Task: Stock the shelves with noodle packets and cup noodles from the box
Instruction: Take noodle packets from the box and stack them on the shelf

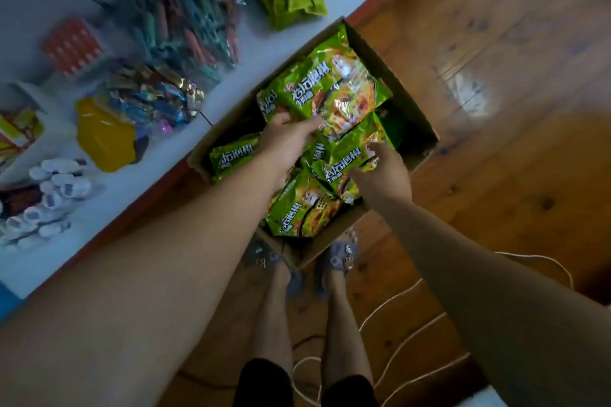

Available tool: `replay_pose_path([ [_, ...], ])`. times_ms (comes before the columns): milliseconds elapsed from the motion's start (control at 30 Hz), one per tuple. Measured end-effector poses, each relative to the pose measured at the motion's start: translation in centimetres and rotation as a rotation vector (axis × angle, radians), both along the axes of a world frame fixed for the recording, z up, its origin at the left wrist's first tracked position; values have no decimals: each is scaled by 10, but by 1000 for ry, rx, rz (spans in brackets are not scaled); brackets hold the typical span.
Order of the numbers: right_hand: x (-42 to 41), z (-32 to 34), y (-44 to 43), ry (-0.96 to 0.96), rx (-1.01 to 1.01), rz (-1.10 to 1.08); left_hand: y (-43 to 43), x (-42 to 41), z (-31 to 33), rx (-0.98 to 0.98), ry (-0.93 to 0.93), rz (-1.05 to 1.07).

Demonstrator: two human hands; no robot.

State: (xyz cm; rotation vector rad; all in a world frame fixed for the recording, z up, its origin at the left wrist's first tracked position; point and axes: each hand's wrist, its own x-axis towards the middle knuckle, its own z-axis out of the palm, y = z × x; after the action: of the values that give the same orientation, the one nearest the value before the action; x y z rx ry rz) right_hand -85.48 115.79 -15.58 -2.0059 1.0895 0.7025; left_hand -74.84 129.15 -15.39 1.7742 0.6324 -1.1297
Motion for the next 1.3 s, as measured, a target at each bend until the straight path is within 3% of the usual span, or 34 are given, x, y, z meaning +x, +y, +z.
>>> replay_pose_path([
  [133, 0, -30, -8, -61, -104, 49, -23, 11, -17, 7, 24, 105],
  [333, 6, -56, -27, 53, -11, 94, -32, 19, -33, 10, 38, 208],
  [633, 6, -52, -36, 74, -102, 265, -17, 9, -24, -63, -8, 231],
  [800, 3, -47, -31, -29, -93, 284, 2, -3, -15, -141, 1, 318],
  [1033, -20, -14, -36, -74, -21, 244, 33, -17, 15, -183, -75, 375],
  [1300, -38, 79, -34, -240, 202, 28, 66, -46, 104, -250, -276, 525],
])
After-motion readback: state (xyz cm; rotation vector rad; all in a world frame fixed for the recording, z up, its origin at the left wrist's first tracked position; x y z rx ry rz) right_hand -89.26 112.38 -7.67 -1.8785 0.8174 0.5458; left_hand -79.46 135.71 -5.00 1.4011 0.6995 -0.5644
